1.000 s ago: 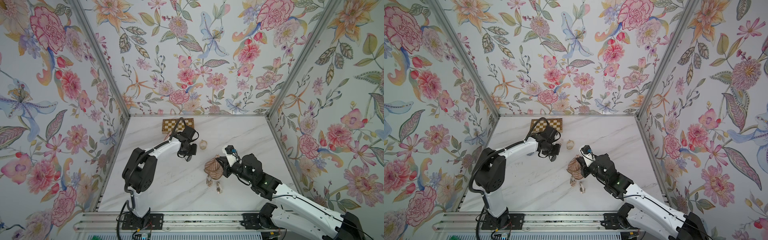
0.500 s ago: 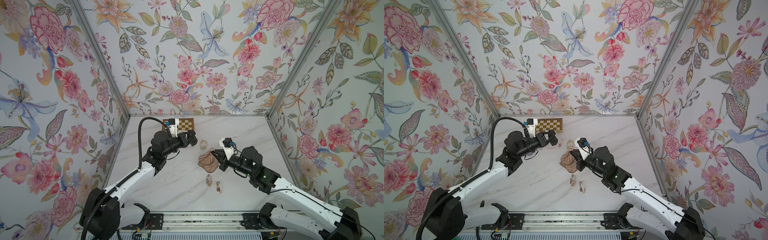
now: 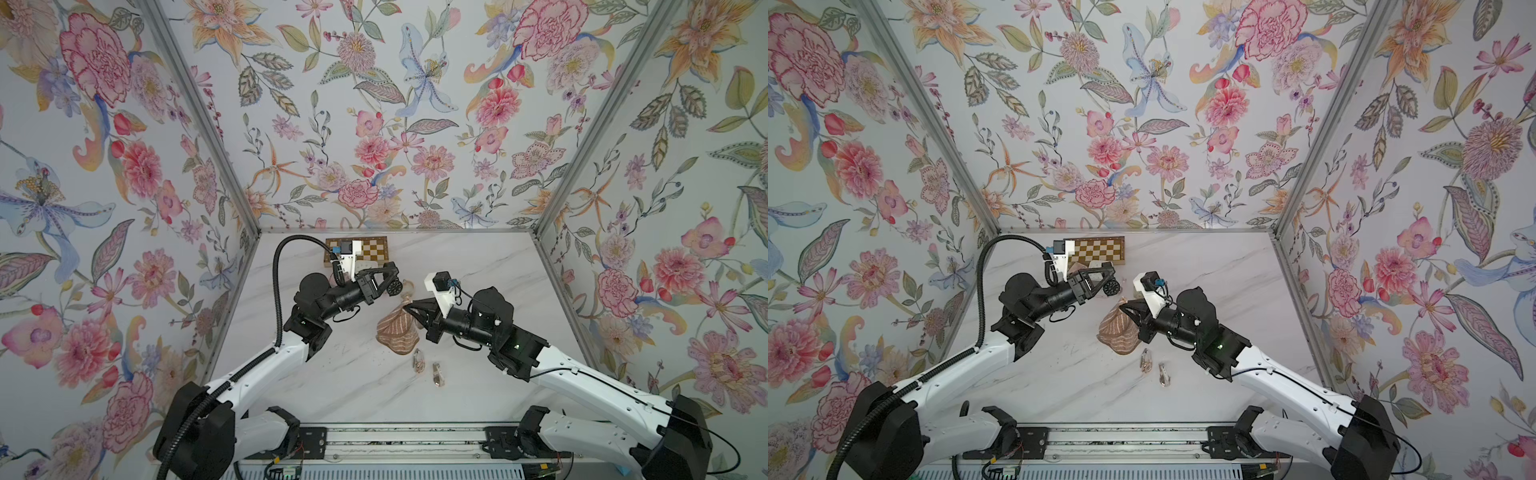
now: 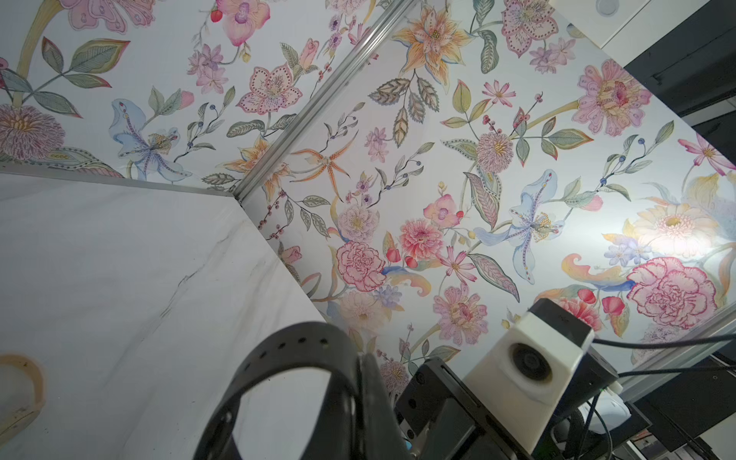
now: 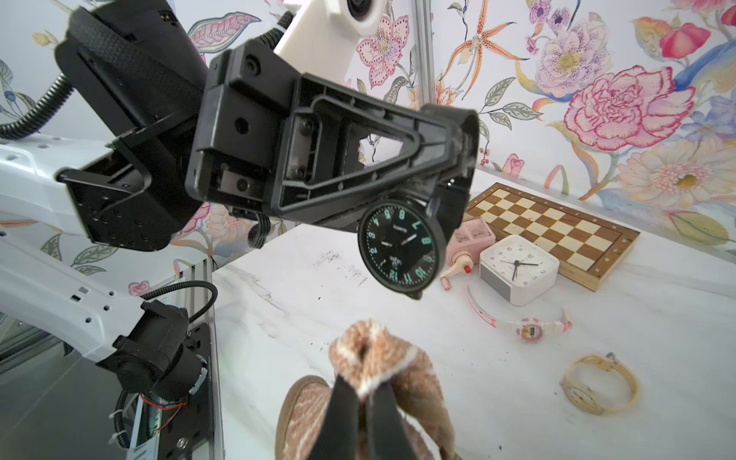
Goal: Wipe the watch dial
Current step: Pick up the watch at the center of the board, then wipe the dirt from the watch dial.
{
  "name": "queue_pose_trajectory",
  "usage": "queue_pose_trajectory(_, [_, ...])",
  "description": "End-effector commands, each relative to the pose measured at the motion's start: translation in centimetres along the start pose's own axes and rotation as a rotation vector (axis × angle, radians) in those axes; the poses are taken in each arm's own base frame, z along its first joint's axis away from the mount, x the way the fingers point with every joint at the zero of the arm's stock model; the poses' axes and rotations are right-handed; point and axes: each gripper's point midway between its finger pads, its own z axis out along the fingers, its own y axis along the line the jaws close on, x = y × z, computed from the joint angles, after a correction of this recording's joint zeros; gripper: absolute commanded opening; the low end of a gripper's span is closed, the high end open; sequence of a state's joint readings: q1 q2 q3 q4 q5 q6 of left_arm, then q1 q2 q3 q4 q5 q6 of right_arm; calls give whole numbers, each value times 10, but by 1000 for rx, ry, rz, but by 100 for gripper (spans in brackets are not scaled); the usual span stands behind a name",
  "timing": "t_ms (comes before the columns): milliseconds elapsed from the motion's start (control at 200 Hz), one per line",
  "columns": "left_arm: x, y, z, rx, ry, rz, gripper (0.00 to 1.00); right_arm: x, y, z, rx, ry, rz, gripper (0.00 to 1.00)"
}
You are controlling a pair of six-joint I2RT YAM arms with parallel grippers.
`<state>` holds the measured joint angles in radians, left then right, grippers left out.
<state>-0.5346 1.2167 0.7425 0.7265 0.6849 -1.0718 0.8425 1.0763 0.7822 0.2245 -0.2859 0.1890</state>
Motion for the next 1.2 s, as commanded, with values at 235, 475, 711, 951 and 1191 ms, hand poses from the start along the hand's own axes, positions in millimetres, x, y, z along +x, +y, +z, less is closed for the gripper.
queue_pose_trajectory(235, [7,-37,4,107,40,164,0,-29,5,8,-18,-66,17,0])
queue_pose_trajectory(475, [22,-45,10,137,92,179,0,-31,1,15,-12,-70,25,0])
queue_pose_trajectory(711, [28,-45,14,133,125,197,0,-25,-12,12,53,-37,-8,0])
queue_pose_trajectory(951, [37,-37,14,116,160,198,0,-25,-22,4,88,-27,-16,0])
queue_pose_trajectory(1191, [35,-41,18,131,149,186,0,-25,-4,14,50,-23,-46,0])
